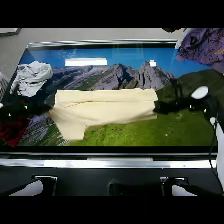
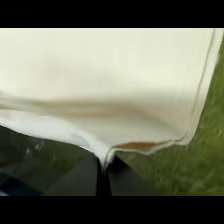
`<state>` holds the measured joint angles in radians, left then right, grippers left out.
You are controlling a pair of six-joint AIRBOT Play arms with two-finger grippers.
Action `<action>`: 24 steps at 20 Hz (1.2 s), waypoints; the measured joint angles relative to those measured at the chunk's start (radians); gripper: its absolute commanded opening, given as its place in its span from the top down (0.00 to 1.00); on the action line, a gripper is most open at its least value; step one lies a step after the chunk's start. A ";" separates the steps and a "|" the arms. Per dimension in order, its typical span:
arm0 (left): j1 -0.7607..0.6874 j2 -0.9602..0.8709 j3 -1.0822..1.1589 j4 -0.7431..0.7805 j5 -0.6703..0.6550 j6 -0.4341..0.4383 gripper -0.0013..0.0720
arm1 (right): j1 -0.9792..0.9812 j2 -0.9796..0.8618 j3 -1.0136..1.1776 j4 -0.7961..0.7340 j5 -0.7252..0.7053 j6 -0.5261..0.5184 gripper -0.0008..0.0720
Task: Fold the clothes and pants, and hang the long-sleeved shirts on hangers.
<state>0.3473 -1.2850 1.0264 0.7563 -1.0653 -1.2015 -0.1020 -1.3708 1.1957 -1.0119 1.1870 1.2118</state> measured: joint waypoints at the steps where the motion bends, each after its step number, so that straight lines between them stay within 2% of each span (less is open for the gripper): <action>1: -0.017 0.000 0.095 0.000 -0.004 -0.015 0.96 | 0.029 0.000 0.116 -0.052 -0.008 0.040 0.96; 6: -0.060 0.013 0.668 0.111 -0.079 -0.154 0.96 | 0.082 0.030 0.686 -0.235 0.041 0.190 0.96; 10: -0.067 0.119 0.987 0.318 -0.148 -0.279 0.96 | 0.091 0.195 0.885 -0.300 0.051 0.243 0.96; 13: -0.069 0.274 1.017 0.460 -0.164 -0.343 0.96 | 0.093 0.351 0.924 -0.361 0.064 0.281 0.96; 17: -0.069 0.464 0.952 0.628 -0.174 -0.429 0.96 | 0.093 0.468 0.940 -0.399 0.080 0.331 0.96; 21: -0.069 0.516 0.893 0.702 -0.187 -0.480 0.96 | 0.094 0.460 0.918 -0.409 0.101 0.364 0.96; 24: -0.070 0.469 0.801 0.659 -0.216 -0.443 0.96 | 0.094 0.380 0.861 -0.406 0.151 0.380 0.96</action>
<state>0.2775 -0.8162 1.8278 1.4155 -1.2812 -1.6447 -0.0082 -0.9909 2.0563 -1.4181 1.3376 1.5913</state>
